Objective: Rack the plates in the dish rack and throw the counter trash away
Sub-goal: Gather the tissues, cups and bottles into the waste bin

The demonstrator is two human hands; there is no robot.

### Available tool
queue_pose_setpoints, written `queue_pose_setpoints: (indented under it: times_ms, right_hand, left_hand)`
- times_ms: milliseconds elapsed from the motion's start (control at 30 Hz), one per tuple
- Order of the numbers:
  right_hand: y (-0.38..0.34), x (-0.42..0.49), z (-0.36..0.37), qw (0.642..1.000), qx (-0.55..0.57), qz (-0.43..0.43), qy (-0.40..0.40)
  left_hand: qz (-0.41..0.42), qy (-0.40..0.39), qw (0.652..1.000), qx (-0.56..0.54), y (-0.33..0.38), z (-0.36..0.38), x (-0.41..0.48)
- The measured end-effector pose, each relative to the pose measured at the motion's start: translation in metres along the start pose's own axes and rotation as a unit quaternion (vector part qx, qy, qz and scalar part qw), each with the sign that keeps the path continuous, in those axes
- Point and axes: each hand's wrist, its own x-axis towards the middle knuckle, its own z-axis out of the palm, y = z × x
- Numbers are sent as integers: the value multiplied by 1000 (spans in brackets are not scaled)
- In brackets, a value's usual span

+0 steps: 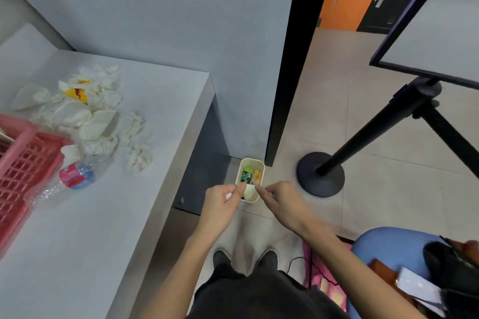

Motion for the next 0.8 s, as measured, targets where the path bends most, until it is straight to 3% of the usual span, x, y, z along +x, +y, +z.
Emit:
queue_pose_setpoints:
  times_ms: [433, 800]
  right_hand:
    - [30, 9, -3, 997, 17, 67, 45]
    - [92, 64, 43, 990, 40, 105, 88]
  left_hand:
    - [0, -76, 997, -1, -4, 24, 41]
    - [-29, -106, 994, 3, -77, 52, 99]
